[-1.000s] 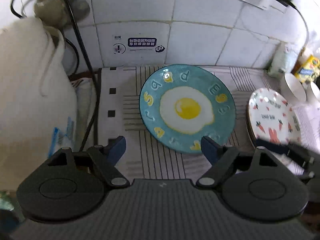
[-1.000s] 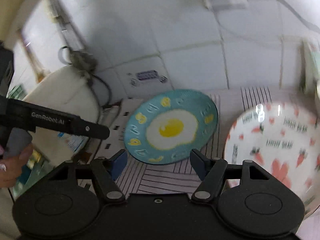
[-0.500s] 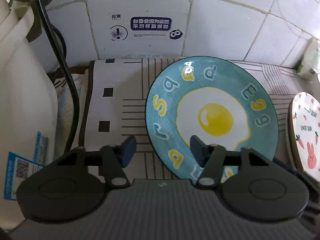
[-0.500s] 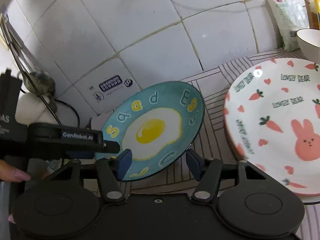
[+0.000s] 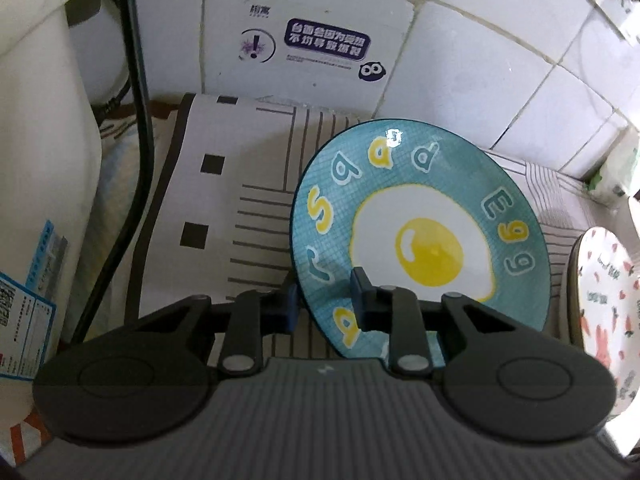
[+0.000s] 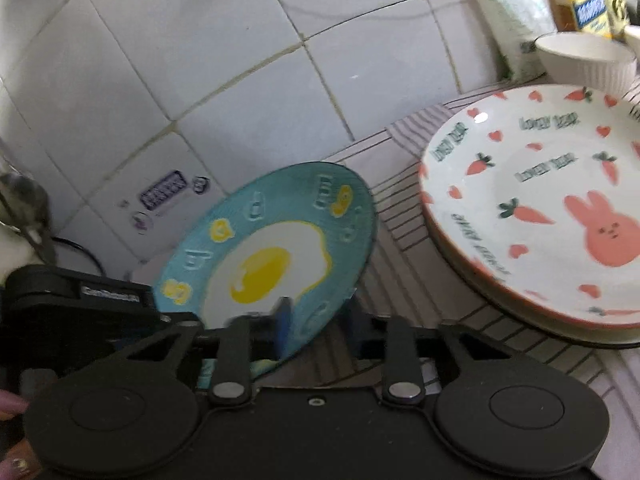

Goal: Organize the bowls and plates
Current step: 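Lift the teal egg plate and lower it onto the bunny plate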

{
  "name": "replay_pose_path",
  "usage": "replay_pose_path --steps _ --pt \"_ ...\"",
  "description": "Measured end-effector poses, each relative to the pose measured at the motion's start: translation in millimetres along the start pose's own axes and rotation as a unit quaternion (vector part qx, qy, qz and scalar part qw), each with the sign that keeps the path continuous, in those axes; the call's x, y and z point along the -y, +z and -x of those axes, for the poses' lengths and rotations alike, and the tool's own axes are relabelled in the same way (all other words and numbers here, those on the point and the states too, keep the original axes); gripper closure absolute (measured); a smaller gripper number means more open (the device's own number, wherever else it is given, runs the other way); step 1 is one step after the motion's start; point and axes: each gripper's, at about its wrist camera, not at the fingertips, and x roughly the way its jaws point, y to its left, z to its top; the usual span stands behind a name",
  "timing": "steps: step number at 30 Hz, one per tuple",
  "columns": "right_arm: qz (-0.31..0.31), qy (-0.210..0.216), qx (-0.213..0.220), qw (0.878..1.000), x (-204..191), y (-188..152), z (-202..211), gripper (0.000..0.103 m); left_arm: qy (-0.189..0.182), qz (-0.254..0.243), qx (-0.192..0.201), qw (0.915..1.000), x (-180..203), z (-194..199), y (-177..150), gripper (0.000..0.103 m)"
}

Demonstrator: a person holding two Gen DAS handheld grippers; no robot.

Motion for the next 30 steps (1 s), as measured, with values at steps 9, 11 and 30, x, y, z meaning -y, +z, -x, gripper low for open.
replay_pose_path --steps 9,11,30 --pt "0.030 0.004 -0.038 0.999 -5.4 21.5 16.0 0.079 -0.002 -0.013 -0.022 0.9997 5.9 26.5 -0.3 0.078" --pt "0.028 0.022 -0.034 0.999 -0.5 28.5 21.5 0.079 -0.012 -0.015 -0.014 0.9997 5.7 36.4 -2.6 0.078" --pt "0.026 0.056 0.018 0.998 44.8 75.9 121.0 0.079 -0.089 -0.091 0.018 0.9917 85.3 126.5 -12.0 0.078"
